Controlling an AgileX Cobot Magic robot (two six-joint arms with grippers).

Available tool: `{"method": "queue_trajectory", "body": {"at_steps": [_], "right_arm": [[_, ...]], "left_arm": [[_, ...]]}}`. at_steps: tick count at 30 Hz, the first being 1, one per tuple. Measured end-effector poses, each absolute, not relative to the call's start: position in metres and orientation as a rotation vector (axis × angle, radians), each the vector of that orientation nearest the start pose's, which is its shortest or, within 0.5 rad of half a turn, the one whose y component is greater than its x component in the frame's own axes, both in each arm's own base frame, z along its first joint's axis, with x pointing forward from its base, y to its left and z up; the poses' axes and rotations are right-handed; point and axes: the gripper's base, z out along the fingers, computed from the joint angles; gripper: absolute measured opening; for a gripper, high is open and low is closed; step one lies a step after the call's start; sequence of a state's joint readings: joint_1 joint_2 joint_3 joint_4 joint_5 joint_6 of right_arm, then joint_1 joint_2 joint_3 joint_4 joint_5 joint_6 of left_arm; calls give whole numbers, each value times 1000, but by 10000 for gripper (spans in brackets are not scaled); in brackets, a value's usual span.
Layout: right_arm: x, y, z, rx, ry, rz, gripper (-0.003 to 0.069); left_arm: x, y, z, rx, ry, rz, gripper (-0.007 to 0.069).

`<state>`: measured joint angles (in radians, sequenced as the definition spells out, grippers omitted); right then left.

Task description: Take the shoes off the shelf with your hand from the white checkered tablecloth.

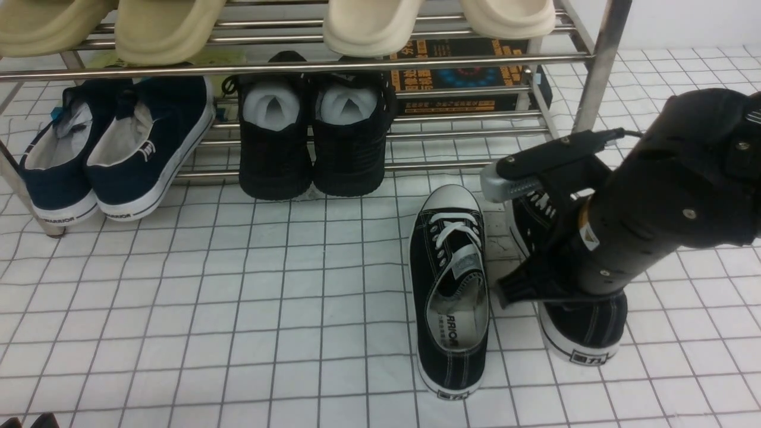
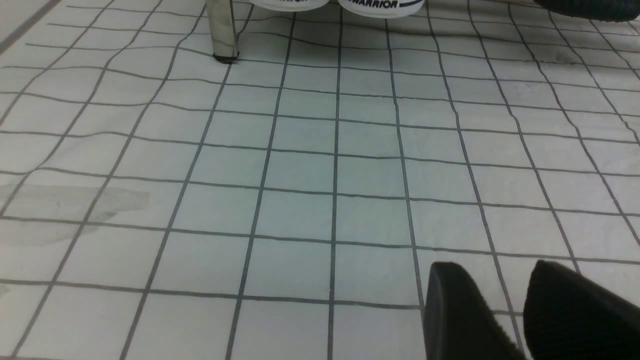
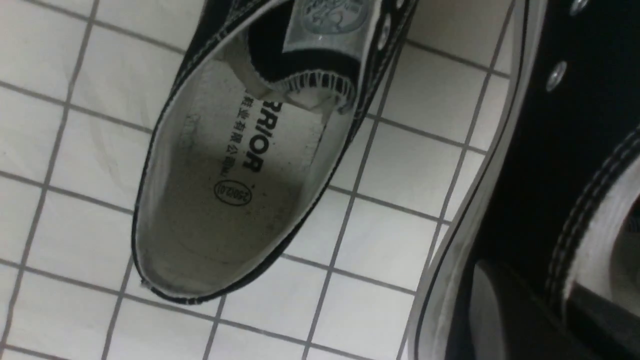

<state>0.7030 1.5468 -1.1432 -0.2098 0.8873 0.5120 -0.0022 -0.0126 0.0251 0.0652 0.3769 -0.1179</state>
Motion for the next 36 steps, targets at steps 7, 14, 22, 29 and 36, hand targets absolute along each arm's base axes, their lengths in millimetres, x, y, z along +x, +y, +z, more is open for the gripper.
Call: {"method": "queue_trajectory", "body": {"at_steps": [7, 14, 22, 29, 36], "right_arm": [[248, 192, 266, -364, 2684, 118, 18], [257, 199, 244, -387, 2721, 77, 20], [263, 205, 223, -397, 2771, 49, 20], [264, 207, 215, -393, 2793, 46, 29], [261, 207, 220, -370, 2799, 79, 172]], "left_arm": [[52, 2, 172, -68, 1871, -19, 240], [52, 2, 172, -68, 1871, -19, 240], [52, 2, 172, -68, 1871, -19, 240], [52, 2, 172, -68, 1871, -19, 240], [52, 2, 172, -68, 1871, -19, 240]]}}
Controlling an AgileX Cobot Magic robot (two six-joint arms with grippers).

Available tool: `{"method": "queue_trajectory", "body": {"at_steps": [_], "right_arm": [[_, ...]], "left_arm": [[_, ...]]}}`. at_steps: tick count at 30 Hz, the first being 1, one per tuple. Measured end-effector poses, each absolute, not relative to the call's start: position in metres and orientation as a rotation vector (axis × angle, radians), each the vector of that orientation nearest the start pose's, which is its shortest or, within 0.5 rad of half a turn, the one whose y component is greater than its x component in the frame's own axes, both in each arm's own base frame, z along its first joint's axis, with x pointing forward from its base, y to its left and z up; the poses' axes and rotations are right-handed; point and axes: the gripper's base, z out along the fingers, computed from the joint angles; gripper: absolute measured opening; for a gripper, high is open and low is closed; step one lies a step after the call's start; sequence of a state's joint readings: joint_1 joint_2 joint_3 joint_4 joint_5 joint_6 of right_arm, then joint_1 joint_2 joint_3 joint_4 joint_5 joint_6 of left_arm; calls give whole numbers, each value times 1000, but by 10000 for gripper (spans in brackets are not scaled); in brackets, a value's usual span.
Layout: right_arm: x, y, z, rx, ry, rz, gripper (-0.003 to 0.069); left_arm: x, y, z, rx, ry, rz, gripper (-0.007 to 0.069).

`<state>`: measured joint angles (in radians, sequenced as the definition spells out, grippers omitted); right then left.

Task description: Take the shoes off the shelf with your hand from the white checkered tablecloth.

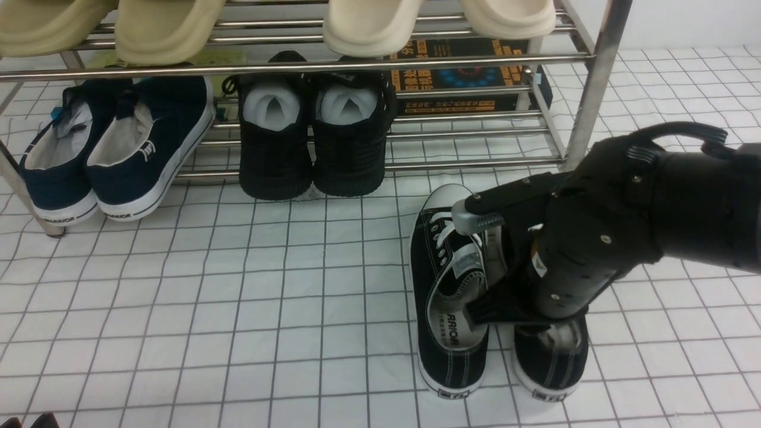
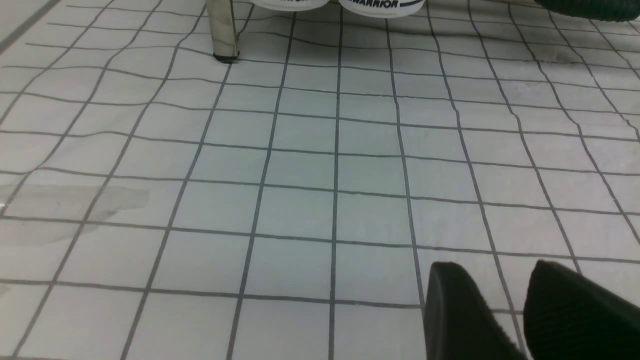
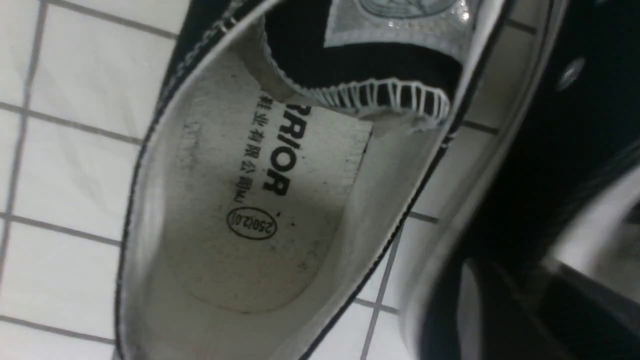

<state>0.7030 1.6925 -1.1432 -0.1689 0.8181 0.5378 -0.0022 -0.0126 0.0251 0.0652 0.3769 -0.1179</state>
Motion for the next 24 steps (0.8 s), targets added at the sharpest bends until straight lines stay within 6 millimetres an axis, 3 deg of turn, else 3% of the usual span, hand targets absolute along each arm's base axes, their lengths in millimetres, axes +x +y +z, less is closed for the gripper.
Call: {"method": "queue_trajectory", "body": {"at_steps": [5, 7, 9, 15, 18, 21, 24], "right_arm": [[251, 197, 259, -386, 2760, 92, 347], [246, 192, 273, -408, 2743, 93, 365], [232, 179, 302, -450, 2711, 87, 364], [182, 129, 363, -451, 2613, 47, 183], [156, 104, 388, -418, 2507, 88, 50], [130, 82, 394, -394, 2420, 151, -13], [109, 66, 380, -389, 2320, 217, -15]], "left_arm": [[52, 2, 172, -68, 1871, -19, 240], [52, 2, 172, -68, 1871, -19, 240], [52, 2, 172, -68, 1871, -19, 240], [52, 2, 172, -68, 1871, -19, 240], [52, 2, 172, -68, 1871, -19, 240], [52, 2, 172, -68, 1871, -19, 240], [52, 2, 172, -68, 1871, -19, 240]]}}
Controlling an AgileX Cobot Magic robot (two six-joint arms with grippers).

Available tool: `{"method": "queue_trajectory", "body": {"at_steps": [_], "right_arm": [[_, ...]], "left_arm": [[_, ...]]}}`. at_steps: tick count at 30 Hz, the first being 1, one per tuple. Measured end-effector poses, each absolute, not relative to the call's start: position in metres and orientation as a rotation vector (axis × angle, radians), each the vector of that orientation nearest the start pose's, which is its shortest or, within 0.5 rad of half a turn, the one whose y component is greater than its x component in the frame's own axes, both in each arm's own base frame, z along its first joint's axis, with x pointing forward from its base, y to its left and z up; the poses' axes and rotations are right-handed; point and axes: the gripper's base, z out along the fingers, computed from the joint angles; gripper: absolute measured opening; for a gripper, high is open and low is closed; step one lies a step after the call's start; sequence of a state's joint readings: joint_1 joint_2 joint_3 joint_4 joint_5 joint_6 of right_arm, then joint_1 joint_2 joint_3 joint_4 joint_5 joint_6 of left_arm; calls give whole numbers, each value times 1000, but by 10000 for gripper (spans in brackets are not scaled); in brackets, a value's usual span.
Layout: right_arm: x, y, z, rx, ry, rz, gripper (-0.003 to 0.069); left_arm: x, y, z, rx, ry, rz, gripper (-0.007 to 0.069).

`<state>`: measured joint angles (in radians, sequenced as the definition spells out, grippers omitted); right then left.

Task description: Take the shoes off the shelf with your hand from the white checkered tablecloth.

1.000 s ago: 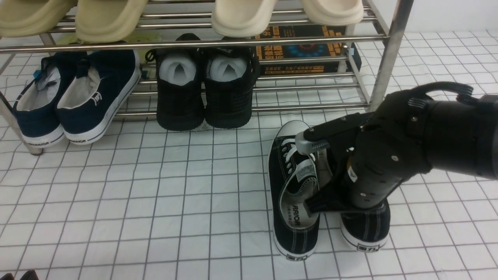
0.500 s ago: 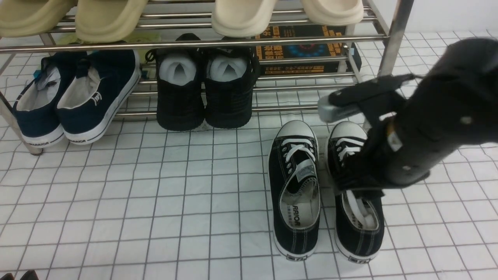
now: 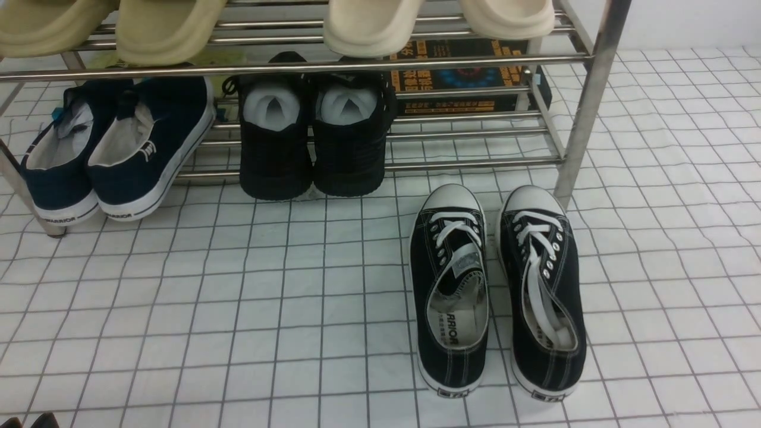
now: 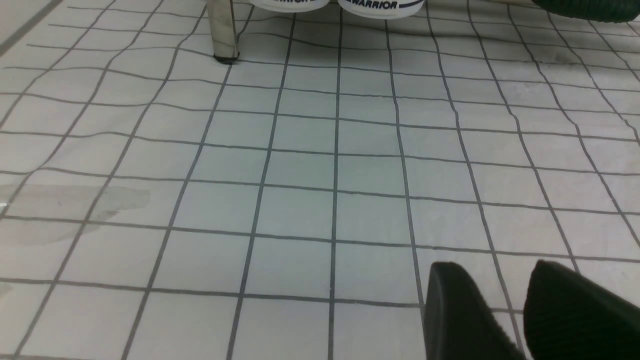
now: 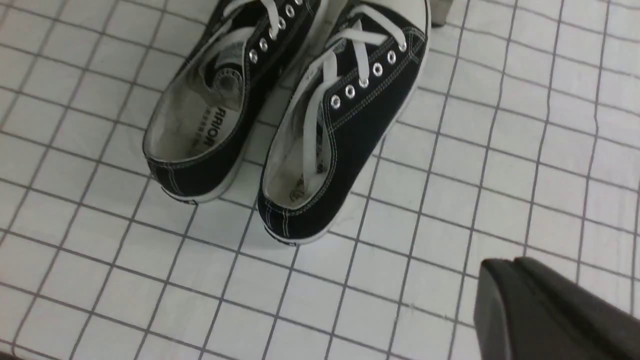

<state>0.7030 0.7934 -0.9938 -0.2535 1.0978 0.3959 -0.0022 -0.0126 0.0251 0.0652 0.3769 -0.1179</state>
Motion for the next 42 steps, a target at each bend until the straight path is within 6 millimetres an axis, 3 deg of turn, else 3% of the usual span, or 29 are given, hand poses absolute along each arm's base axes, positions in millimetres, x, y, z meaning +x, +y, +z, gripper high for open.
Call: {"method": "queue_trajectory", "body": {"at_steps": [4, 11, 34, 42], "right_arm": [[101, 62, 350, -423, 2108, 317, -15], [98, 68, 334, -457, 1871, 439, -13], [98, 69, 333, -457, 1846, 463, 0], [93, 55, 300, -449, 1790, 393, 6]], "left_arm": [[52, 2, 172, -68, 1871, -19, 240], [52, 2, 172, -68, 1871, -19, 240], [52, 2, 172, -68, 1871, -19, 240], [52, 2, 172, -68, 1871, -19, 240]]}}
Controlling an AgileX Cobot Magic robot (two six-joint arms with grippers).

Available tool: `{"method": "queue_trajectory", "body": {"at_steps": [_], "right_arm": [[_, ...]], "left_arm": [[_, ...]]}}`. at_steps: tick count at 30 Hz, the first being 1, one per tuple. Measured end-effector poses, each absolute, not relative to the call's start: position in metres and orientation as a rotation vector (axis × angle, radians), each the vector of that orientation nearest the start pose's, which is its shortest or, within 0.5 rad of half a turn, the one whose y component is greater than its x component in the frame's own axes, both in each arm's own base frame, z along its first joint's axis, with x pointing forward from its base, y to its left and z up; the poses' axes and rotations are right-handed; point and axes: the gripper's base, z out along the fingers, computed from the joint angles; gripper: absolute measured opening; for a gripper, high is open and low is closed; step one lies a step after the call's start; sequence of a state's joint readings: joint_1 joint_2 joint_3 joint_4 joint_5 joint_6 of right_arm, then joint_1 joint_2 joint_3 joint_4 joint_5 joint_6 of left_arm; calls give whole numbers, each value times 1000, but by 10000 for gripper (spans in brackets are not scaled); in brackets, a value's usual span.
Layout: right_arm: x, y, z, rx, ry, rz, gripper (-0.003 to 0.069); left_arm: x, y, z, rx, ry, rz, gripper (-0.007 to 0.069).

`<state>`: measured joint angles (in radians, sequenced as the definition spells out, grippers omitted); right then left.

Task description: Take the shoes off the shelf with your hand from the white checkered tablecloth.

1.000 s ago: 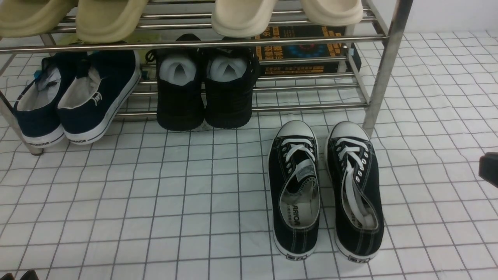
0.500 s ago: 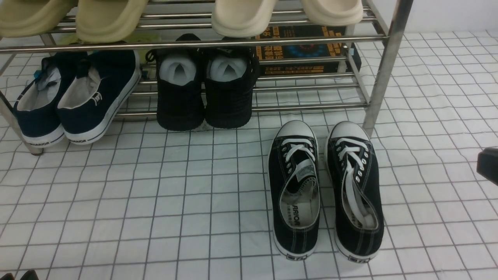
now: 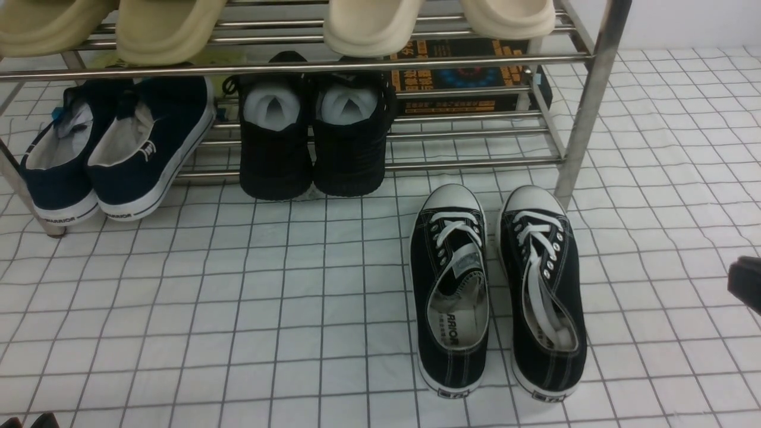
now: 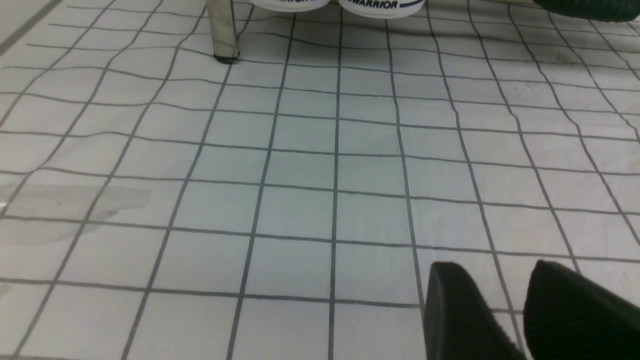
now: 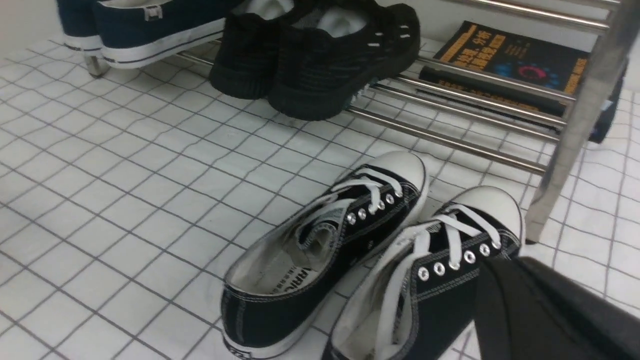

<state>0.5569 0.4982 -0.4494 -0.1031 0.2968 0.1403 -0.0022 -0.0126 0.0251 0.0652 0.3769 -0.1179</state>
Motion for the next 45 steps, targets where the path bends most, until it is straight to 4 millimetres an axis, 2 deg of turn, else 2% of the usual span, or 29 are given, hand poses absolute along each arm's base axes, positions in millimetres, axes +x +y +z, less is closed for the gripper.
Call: {"method": "queue_trajectory", "body": {"at_steps": [7, 8, 11, 16, 27, 45], "right_arm": [[70, 15, 237, -138, 1791, 193, 13], [69, 14, 235, -129, 1790, 187, 13], [61, 5, 211, -7, 1773, 91, 15], [55, -3, 184, 118, 1763, 2, 22], [52, -4, 174, 154, 1866, -2, 31], [52, -4, 174, 153, 1868, -4, 46]], "left_arm": [[52, 2, 172, -68, 1871, -19, 240], [52, 2, 172, -68, 1871, -19, 240], [52, 2, 172, -68, 1871, -19, 240], [52, 2, 172, -68, 1871, -19, 240], [52, 2, 172, -68, 1871, -19, 240], [52, 2, 172, -68, 1871, -19, 240]]}}
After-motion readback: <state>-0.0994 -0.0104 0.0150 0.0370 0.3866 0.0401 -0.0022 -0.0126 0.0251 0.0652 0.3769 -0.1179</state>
